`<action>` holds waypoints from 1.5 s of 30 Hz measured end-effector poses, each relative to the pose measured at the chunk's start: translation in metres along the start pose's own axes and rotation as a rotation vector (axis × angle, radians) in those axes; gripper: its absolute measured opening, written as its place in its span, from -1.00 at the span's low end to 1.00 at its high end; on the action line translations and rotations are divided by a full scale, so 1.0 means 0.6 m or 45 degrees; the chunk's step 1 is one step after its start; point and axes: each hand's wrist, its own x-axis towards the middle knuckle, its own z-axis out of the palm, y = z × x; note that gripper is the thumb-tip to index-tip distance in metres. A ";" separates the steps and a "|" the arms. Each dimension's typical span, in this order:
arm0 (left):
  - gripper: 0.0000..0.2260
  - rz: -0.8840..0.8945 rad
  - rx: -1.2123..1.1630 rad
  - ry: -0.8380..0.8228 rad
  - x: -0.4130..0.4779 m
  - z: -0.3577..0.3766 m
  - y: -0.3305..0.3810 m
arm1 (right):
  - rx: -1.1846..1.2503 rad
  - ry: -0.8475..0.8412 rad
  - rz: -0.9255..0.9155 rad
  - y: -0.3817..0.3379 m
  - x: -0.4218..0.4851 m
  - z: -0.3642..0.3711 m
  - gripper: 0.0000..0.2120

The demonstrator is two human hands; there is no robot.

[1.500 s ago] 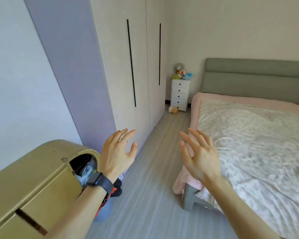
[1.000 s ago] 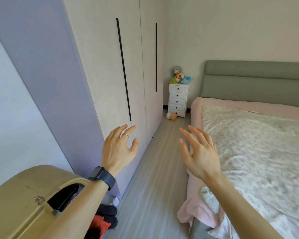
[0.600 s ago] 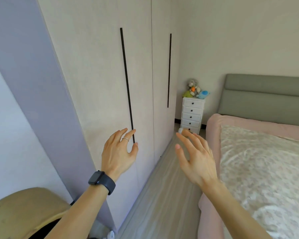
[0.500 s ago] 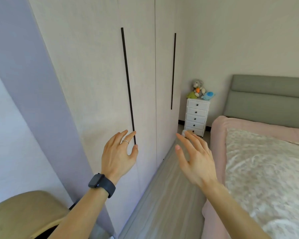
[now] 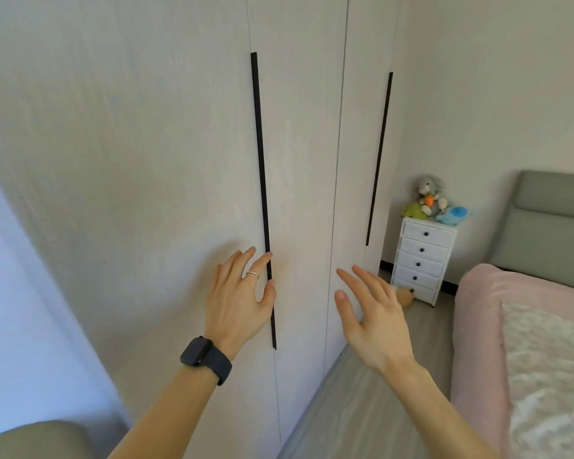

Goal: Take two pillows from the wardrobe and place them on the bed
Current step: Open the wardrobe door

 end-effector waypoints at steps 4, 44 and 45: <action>-0.58 0.097 0.143 0.152 0.105 0.022 -0.003 | 0.077 0.006 -0.053 0.018 0.118 0.035 -0.59; -0.31 -0.404 1.036 0.763 0.383 0.118 0.048 | 0.335 0.476 -1.212 0.014 0.679 0.341 -0.41; -0.31 -0.403 1.037 0.751 0.378 0.117 0.054 | 0.334 0.464 -1.212 0.017 0.679 0.339 -0.41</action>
